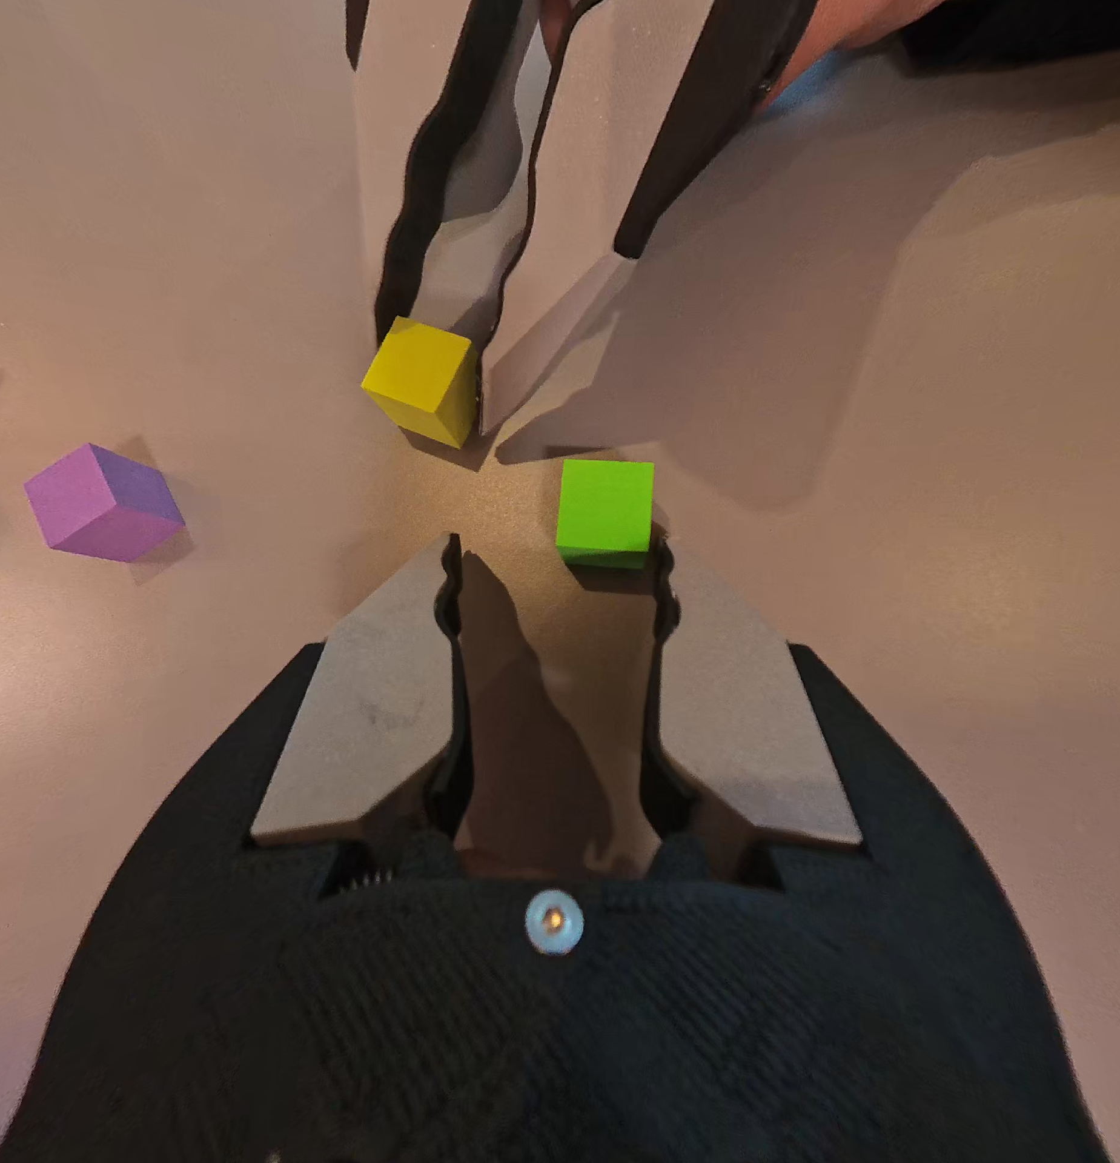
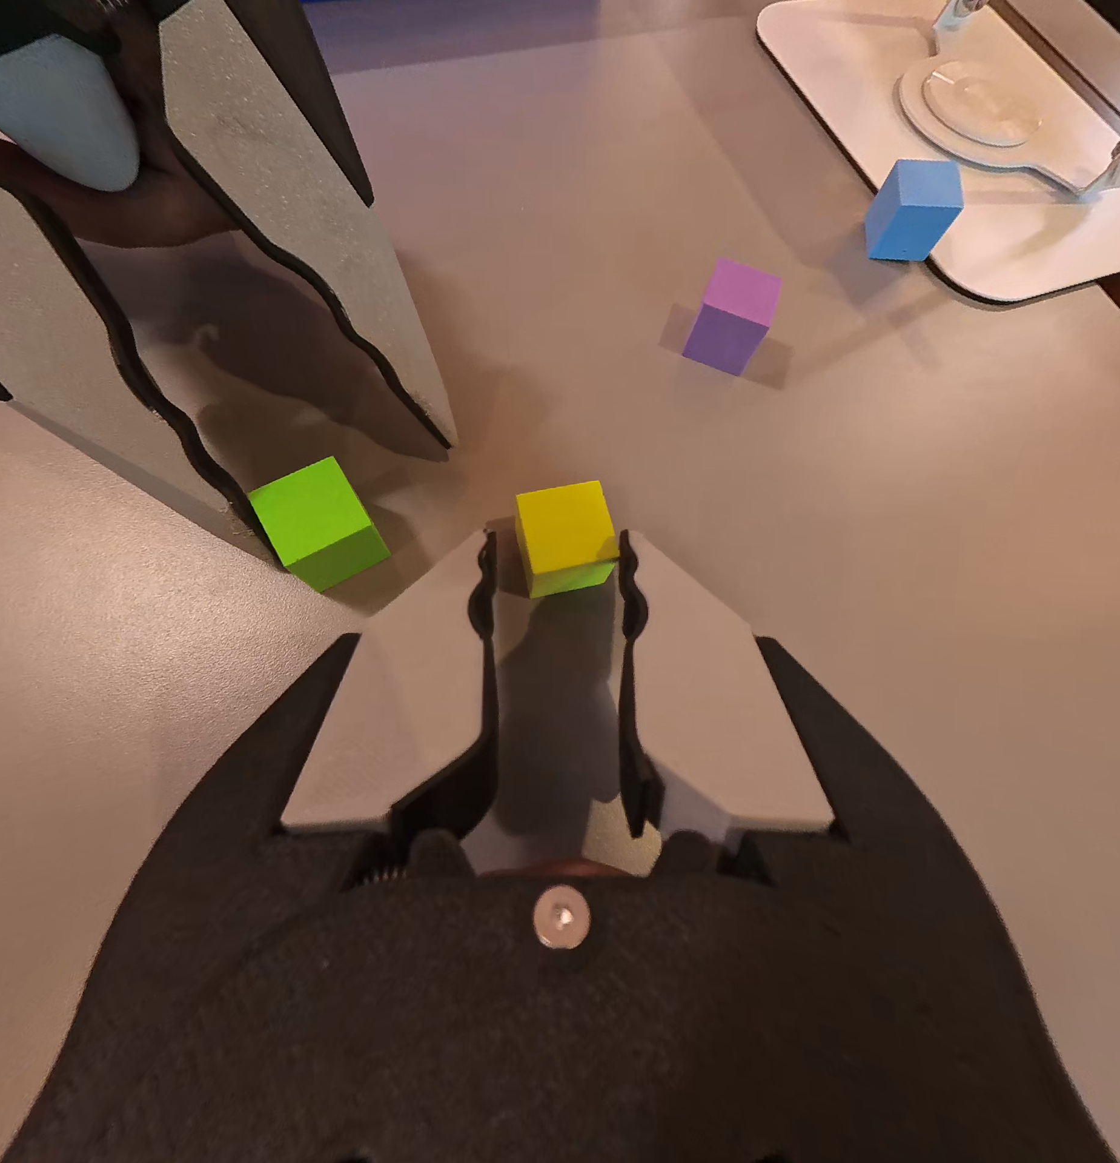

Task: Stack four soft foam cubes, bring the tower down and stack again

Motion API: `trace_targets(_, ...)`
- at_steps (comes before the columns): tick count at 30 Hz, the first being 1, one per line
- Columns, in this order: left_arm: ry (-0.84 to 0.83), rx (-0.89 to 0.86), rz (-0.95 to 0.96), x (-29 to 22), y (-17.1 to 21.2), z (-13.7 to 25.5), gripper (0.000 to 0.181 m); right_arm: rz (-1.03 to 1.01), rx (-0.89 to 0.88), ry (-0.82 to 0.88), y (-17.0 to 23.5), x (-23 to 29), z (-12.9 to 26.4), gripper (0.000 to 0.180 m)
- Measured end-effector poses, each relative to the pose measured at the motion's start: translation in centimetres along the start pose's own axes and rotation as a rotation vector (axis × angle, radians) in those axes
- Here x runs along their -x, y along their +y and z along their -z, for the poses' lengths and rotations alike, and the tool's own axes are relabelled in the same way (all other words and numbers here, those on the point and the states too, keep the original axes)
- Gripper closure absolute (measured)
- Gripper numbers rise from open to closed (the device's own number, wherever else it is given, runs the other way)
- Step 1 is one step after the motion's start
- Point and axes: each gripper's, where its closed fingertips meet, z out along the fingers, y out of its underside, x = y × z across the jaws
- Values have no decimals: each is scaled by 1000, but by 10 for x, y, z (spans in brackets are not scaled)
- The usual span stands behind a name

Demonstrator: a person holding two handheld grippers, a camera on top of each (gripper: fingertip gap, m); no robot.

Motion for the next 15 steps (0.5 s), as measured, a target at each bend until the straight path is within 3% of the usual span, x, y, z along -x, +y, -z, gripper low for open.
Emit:
trace_targets(3,-2,1,-1,0,0,0,121,4,-7,-1,-1,1,1,153)
trace_targets(15,-5,3,-4,0,0,0,122,13,-6,-2,-1,2,0,153)
